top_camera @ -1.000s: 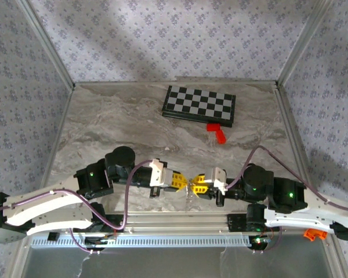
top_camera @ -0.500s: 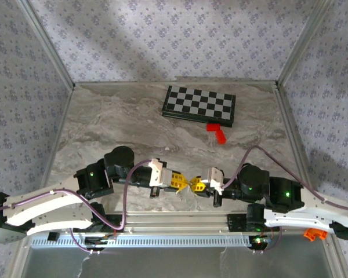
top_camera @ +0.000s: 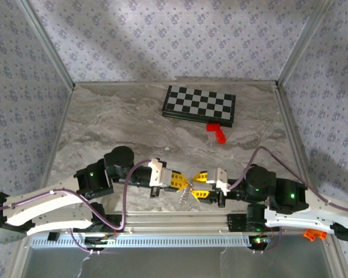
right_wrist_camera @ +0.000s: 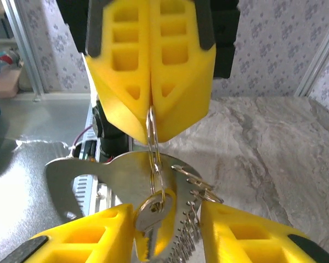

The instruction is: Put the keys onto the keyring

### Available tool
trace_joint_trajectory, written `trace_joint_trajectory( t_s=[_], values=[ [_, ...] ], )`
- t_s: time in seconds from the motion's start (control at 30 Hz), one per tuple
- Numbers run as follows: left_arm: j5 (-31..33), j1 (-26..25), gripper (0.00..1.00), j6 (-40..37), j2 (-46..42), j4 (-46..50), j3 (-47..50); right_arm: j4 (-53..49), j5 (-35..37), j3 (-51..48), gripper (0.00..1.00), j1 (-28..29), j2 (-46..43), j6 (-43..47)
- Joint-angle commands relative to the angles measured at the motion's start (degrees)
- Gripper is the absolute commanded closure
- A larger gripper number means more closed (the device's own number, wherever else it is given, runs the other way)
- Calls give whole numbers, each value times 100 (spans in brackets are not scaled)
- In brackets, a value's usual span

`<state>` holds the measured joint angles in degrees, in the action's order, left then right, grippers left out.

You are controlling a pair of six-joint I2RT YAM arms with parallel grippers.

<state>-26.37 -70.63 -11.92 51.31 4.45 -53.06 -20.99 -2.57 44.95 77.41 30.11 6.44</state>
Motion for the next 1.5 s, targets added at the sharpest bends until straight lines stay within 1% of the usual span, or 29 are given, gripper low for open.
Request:
trace_joint_trajectory(
  t_s=[0.0, 0.2, 0.7, 1.07, 1.17, 1.27, 1.33, 1.4, 1.47],
  values=[
    [-79, -36, 100, -3, -93, -260, -20, 308, -163, -96, 61, 25, -178, -72],
    [-70, -38, 100, -3, -69, -299, 15, 720, -268, -257, 61, 25, -269, -21],
    [-105, -32, 100, 45, -33, -370, 75, 1265, -410, -495, 70, 12, -333, 33],
    [-132, -38, 100, 56, 35, -383, 59, 1400, -352, -616, 87, -3, -322, 15],
    [-140, -37, 100, 67, 41, -404, 76, 1438, -250, -633, 92, -5, -323, 15],
    [-168, -38, 100, 98, 73, -412, 77, 1370, -79, -628, 99, -13, -320, -30],
    [-110, -38, 100, 103, 130, -345, 70, 1221, 107, -593, 100, -15, -324, -34],
    [126, -32, 99, 47, 214, -81, 21, 1054, 274, -505, 100, -15, -339, 57],
    [423, -38, 92, -9, 247, 156, -9, 853, 464, -379, 100, -20, -302, 34]
  ],
)
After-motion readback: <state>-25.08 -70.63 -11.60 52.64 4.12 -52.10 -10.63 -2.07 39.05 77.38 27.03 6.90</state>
